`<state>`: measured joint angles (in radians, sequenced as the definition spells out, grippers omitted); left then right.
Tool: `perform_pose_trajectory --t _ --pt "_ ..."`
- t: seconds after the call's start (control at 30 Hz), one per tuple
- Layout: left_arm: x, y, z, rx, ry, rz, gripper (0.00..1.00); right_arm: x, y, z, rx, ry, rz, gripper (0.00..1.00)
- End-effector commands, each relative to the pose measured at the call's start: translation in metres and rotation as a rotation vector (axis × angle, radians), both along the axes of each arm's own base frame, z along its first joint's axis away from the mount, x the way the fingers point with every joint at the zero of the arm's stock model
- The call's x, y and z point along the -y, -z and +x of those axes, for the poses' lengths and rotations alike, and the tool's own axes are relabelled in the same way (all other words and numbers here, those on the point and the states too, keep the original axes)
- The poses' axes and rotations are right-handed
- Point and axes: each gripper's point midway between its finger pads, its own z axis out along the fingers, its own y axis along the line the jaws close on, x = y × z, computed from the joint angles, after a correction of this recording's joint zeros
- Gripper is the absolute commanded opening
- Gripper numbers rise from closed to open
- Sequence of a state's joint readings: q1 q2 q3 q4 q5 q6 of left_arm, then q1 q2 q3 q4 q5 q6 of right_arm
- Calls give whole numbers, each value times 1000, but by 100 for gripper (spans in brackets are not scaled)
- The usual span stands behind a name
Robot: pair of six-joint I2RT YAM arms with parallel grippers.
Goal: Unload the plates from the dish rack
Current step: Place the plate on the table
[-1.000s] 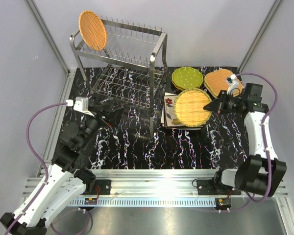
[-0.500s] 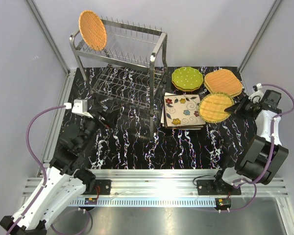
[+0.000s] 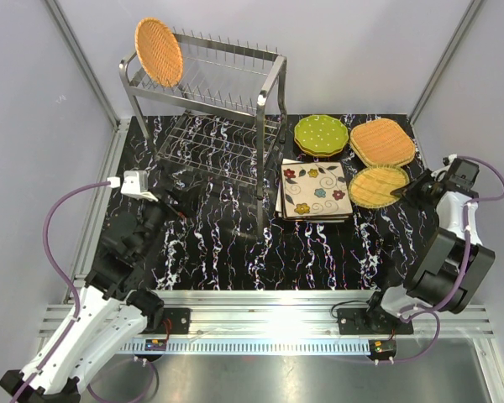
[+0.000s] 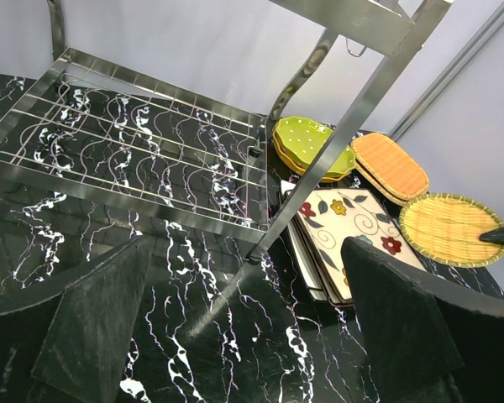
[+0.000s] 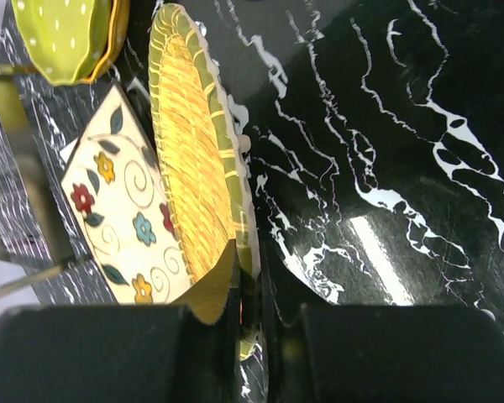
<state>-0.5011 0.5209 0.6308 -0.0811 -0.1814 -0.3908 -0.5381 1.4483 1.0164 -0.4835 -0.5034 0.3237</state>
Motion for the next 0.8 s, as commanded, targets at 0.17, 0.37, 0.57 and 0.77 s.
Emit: perform_pose_trajectory --t 0.17,0.37,0.57,0.77 --pt "-9 -26 5 47 -52 -11 99 27 28 -2 -78 133 2 0" --pt "-13 -38 9 51 -72 -2 99 30 48 -10 -129 138 20 3" --pt "-18 -60 25 24 -104 23 99 27 71 -19 -188 122 50 19" --pt "-39 -96 53 4 -129 -48 99 27 90 -23 -223 103 58 35"
